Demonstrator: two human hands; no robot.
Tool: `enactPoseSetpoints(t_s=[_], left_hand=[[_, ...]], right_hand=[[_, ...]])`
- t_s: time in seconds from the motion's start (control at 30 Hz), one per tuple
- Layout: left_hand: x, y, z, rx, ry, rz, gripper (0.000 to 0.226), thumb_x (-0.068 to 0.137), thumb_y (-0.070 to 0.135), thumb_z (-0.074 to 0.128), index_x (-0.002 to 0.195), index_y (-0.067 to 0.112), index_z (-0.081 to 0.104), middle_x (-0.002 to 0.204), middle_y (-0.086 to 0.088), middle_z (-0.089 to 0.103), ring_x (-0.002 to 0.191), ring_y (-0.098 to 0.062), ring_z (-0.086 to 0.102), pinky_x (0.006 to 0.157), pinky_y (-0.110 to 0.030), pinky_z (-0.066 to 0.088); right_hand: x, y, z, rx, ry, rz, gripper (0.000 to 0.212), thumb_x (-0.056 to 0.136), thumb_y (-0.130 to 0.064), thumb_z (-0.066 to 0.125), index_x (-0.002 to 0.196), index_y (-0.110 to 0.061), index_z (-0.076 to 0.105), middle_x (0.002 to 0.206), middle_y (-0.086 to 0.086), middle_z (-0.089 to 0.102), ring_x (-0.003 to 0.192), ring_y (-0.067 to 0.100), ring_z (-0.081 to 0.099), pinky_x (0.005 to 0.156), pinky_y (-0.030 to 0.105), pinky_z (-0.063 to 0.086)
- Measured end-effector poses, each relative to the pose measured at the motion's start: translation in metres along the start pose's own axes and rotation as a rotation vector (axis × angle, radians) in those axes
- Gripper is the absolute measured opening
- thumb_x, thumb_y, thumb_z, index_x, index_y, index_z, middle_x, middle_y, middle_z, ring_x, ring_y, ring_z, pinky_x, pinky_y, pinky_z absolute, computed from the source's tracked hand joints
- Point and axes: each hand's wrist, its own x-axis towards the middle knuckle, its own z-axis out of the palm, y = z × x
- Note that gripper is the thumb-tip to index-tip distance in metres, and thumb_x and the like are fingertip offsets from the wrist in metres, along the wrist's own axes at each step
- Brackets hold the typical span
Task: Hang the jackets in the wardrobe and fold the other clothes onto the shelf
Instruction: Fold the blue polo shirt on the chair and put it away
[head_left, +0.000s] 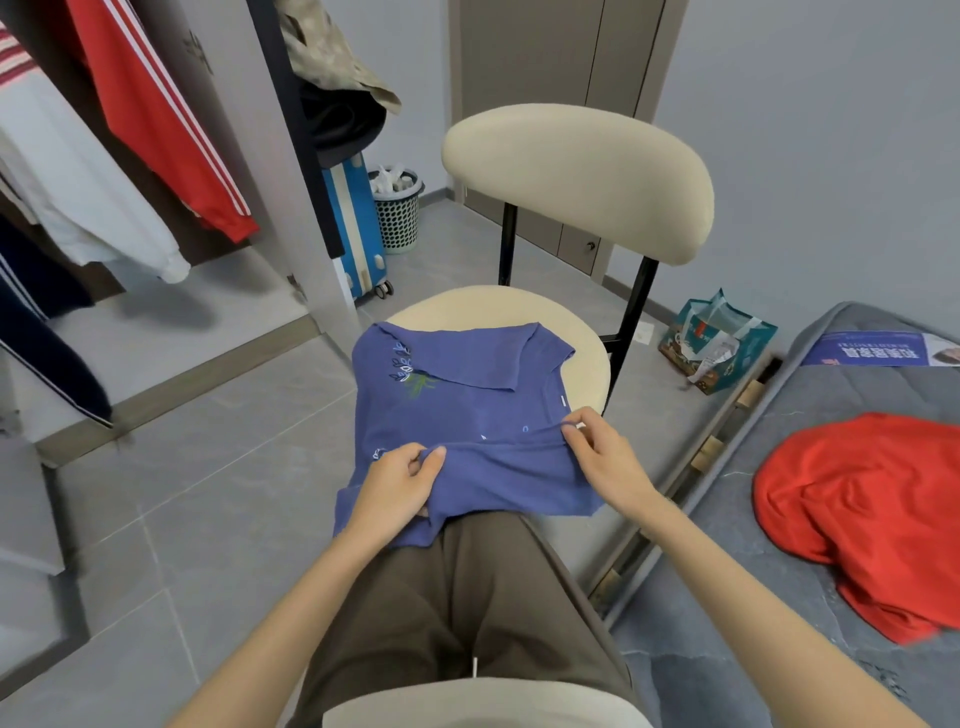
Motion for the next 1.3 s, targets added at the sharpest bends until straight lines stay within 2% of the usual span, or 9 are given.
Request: enactPoseSetpoints(t_s=[0.17, 0.3, 0.47, 0.6, 0.7, 0.77, 1.03, 1.2, 1.3], left_hand=[[0.037, -0.004, -0.003, 0.044, -0.05, -0.092, 0.035, 0.096, 0.034, 0.052, 0.07, 0.011, 0.047, 0.044, -0.002, 0.059, 0.051, -0.028, 0.066, 0.066, -0.043, 0.056], [0.052, -0.014, -0.001, 0.344, -0.058, -0.087, 0.023, 0.097, 0.035, 0.049, 0.083, 0.017, 0.053, 0.052, 0.002, 0.062, 0.065, -0.021, 0.066, 0.067, -0.033, 0.05], [0.053, -0.013, 0.004, 0.597, 0.021, 0.081, 0.03, 0.097, 0.031, 0.052, 0.124, 0.017, 0.052, 0.124, 0.0, 0.052, 0.114, -0.024, 0.049, 0.09, -0.035, 0.044], [0.058, 0.006, 0.017, 0.572, -0.086, 0.261, 0.021, 0.097, 0.03, 0.052, 0.115, 0.025, 0.061, 0.12, 0.008, 0.055, 0.112, -0.019, 0.046, 0.089, -0.026, 0.039], [0.06, 0.015, 0.031, 0.625, -0.245, 0.228, 0.021, 0.097, 0.03, 0.051, 0.113, 0.029, 0.064, 0.119, 0.009, 0.059, 0.113, -0.019, 0.049, 0.093, -0.032, 0.041], [0.062, 0.017, 0.038, 0.67, -0.316, 0.185, 0.024, 0.097, 0.031, 0.05, 0.117, 0.029, 0.063, 0.123, 0.008, 0.06, 0.114, -0.02, 0.052, 0.096, -0.034, 0.041], [0.132, 0.056, 0.045, 0.754, -0.345, 0.331, 0.038, 0.1, 0.016, 0.041, 0.137, 0.025, 0.046, 0.137, 0.0, 0.048, 0.125, -0.024, 0.045, 0.095, -0.037, 0.04], [0.195, 0.084, 0.065, 1.071, -0.517, 0.533, 0.071, 0.091, -0.006, 0.043, 0.15, 0.029, 0.025, 0.152, 0.005, 0.028, 0.126, -0.025, 0.04, 0.087, -0.032, 0.035], [0.221, 0.097, 0.084, 1.258, -0.608, 0.609, 0.087, 0.086, -0.007, 0.051, 0.153, 0.033, 0.013, 0.159, 0.006, 0.014, 0.135, -0.025, 0.033, 0.097, -0.035, 0.037]], right_hand=[[0.062, 0.007, 0.017, -0.059, -0.096, 0.075, 0.016, 0.1, -0.025, 0.05, 0.092, -0.013, 0.058, 0.085, 0.01, 0.067, 0.079, 0.02, 0.058, 0.067, 0.022, 0.039], [0.098, 0.02, 0.04, -0.111, -0.134, 0.115, 0.012, 0.097, -0.027, 0.055, 0.09, -0.017, 0.057, 0.071, -0.001, 0.061, 0.075, 0.016, 0.056, 0.065, 0.022, 0.037], [0.101, 0.036, 0.056, 0.041, -0.089, 0.183, 0.023, 0.093, -0.033, 0.061, 0.112, -0.023, 0.054, 0.09, -0.012, 0.062, 0.087, 0.007, 0.058, 0.073, 0.012, 0.039], [0.084, 0.052, 0.05, 0.004, -0.108, 0.16, 0.042, 0.082, -0.025, 0.077, 0.116, -0.015, 0.055, 0.104, 0.001, 0.059, 0.098, 0.015, 0.055, 0.085, 0.02, 0.042], [0.074, 0.066, 0.048, -0.15, -0.067, 0.2, 0.045, 0.075, -0.016, 0.08, 0.111, -0.009, 0.056, 0.102, 0.007, 0.052, 0.101, 0.026, 0.049, 0.092, 0.033, 0.041], [0.07, 0.071, 0.047, -0.189, -0.036, 0.263, 0.048, 0.074, -0.017, 0.079, 0.113, -0.009, 0.052, 0.108, 0.008, 0.047, 0.108, 0.028, 0.044, 0.093, 0.028, 0.035], [0.078, 0.073, 0.039, -0.107, 0.078, 0.474, 0.098, 0.066, -0.036, 0.087, 0.14, -0.008, 0.029, 0.137, 0.014, 0.034, 0.13, 0.033, 0.034, 0.107, 0.037, 0.031], [0.081, 0.073, 0.039, 0.046, -0.005, 0.534, 0.109, 0.058, -0.029, 0.093, 0.138, -0.014, 0.019, 0.135, 0.011, 0.025, 0.107, 0.023, 0.043, 0.092, 0.034, 0.045], [0.082, 0.078, 0.042, 0.089, 0.0, 0.532, 0.11, 0.057, -0.027, 0.093, 0.136, -0.016, 0.017, 0.135, 0.011, 0.028, 0.103, 0.019, 0.041, 0.085, 0.031, 0.043]])
